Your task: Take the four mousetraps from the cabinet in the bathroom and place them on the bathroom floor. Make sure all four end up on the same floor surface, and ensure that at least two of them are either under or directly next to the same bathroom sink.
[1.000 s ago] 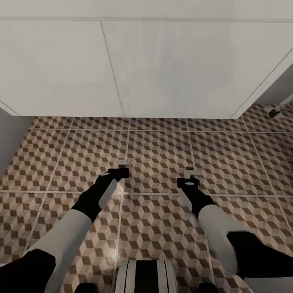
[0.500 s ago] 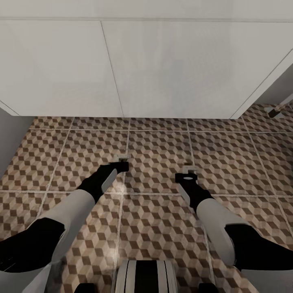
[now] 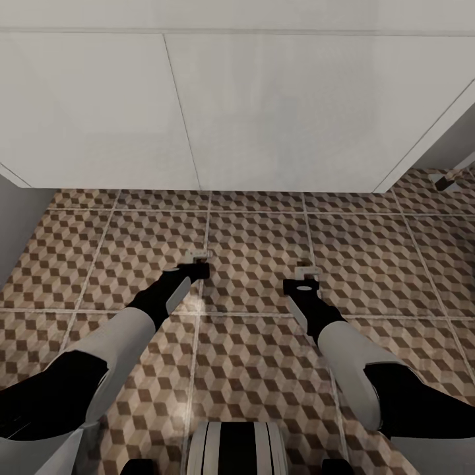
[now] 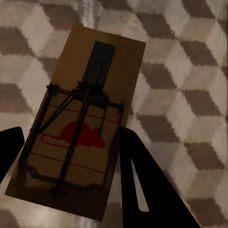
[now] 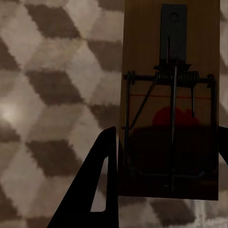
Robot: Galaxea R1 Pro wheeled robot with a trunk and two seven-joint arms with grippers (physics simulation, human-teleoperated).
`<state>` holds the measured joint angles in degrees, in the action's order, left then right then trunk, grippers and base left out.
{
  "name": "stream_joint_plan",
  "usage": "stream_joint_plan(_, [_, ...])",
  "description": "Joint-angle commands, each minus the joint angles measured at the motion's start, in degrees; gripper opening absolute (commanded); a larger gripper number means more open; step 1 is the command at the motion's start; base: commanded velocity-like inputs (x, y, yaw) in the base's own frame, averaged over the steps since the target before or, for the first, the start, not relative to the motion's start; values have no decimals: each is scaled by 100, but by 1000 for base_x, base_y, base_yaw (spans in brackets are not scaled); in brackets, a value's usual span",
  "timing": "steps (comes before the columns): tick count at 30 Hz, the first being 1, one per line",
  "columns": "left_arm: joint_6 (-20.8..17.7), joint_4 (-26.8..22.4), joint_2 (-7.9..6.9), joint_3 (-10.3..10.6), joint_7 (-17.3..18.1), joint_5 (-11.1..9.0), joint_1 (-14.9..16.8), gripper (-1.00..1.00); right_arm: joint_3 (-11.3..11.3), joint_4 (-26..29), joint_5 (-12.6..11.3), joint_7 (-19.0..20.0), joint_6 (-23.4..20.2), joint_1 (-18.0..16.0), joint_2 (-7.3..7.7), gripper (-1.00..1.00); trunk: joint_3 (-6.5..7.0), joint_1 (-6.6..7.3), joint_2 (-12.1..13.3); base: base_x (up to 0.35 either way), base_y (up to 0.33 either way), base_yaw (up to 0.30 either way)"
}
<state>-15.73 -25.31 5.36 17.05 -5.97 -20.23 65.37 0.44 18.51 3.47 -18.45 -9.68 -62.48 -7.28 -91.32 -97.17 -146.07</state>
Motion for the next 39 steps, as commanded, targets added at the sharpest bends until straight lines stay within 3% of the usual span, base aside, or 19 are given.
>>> stream_joint_plan(1, [-5, -18, -4, 45, -58, -60, 2, -100, 6, 9, 32, -19, -56, 0, -1, -100, -3, 1, -1, 0, 0, 0])
stream_joint_plan(20, [51, 112, 124, 52, -159, -93, 2, -100, 10, 20, 65, -94, -25, 0, -9, -100, -3, 1, -1, 0, 0, 0])
stream_joint_plan(27, [69, 224, 131, 53, -632, -82, 2, -100, 2, 21, 66, -97, -18, 0, -10, -100, -3, 1, -1, 0, 0, 0])
stream_joint_plan(30, [74, 224, 131, 53, -795, -93, 2, -100, 1, 25, 66, -98, -22, -1, -13, -100, -70, -7, -5, 0, 0, 0])
stream_joint_plan(39, [57, 208, 153, 53, -843, -87, 2, -100, 7, 27, 66, -95, -11, -1, -10, -100, -269, -30, -17, 0, 0, 0])
